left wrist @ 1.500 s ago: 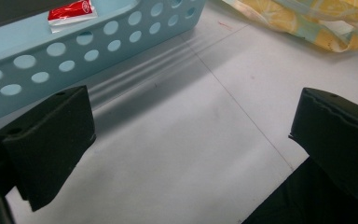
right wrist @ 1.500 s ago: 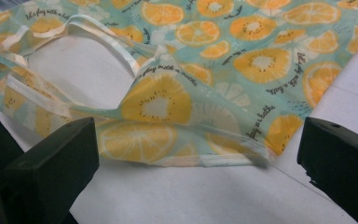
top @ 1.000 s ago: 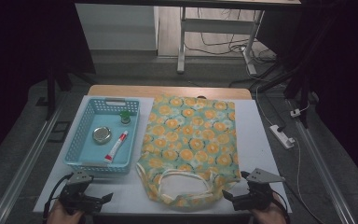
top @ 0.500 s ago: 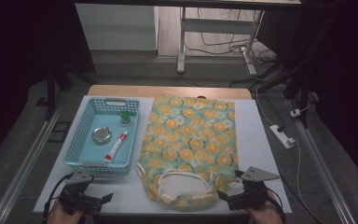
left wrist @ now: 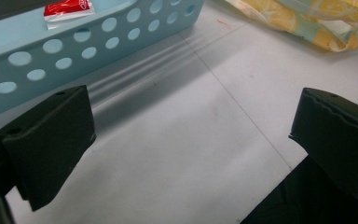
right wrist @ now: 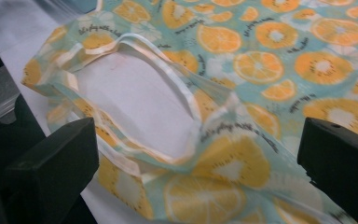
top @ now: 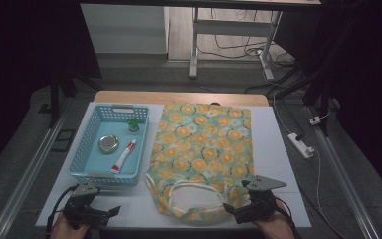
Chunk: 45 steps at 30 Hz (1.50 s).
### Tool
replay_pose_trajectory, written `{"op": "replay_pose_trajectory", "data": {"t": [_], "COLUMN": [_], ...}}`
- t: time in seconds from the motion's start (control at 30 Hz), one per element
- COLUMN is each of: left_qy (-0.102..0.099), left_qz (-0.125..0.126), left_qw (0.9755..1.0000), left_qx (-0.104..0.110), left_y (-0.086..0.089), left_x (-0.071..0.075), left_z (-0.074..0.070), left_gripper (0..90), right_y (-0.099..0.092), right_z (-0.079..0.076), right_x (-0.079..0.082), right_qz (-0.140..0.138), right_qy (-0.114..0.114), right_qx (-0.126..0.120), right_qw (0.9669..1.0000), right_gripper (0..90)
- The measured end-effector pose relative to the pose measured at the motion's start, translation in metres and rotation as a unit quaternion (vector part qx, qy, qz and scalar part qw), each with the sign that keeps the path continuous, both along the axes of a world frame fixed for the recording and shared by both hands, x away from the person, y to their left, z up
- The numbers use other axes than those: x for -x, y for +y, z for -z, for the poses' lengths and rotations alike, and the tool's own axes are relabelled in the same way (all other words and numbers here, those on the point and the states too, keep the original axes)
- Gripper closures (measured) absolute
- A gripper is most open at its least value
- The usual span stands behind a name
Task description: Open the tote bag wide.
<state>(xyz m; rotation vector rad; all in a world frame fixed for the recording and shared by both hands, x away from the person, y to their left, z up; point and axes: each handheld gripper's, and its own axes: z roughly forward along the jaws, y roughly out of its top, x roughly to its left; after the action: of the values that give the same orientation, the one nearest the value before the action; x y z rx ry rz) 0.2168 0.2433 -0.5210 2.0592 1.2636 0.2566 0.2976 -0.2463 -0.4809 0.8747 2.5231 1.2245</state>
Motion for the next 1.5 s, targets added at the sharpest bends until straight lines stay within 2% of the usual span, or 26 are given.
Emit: {"op": "replay_pose_trajectory", "data": {"t": [0.2,0.63,0.83,1.0,1.2,1.33,1.5], "left_qy": [-0.003,-0.002,-0.001,0.001,0.002,0.003,0.003], "left_qz": [0.002,0.004,0.005,0.006,0.006,0.007,0.008], "left_qw": [1.0000,1.0000,1.0000,1.0000,1.0000,1.0000,1.0000], "left_qx": [0.009,0.007,0.006,0.003,0.003,0.003,0.002], "left_y": [0.002,0.001,0.000,0.000,0.000,0.000,-0.001], "left_x": [0.001,0.000,0.000,-0.001,-0.001,-0.001,-0.001], "left_z": [0.000,0.000,0.000,0.000,0.000,0.000,0.000], "left_gripper": [0.0,0.0,0.0,0.0,0.0,0.0,0.0], "right_y": [0.013,0.049,0.062,0.072,0.083,0.091,0.101], "right_z": [0.000,-0.007,-0.002,0.001,0.002,0.005,0.011], "right_x": [-0.003,-0.010,-0.014,-0.013,-0.011,-0.010,-0.005], "right_qz": [-0.011,-0.059,-0.072,-0.085,-0.109,-0.128,-0.162], "right_qy": [0.007,0.005,0.013,0.010,0.009,0.015,0.032], "right_qx": [-0.001,0.011,0.024,0.032,0.038,0.040,0.043], "right_qw": [0.9999,0.9982,0.9970,0.9958,0.9933,0.9908,0.9854], "right_gripper": [0.0,0.0,0.0,0.0,0.0,0.0,5.6]}}
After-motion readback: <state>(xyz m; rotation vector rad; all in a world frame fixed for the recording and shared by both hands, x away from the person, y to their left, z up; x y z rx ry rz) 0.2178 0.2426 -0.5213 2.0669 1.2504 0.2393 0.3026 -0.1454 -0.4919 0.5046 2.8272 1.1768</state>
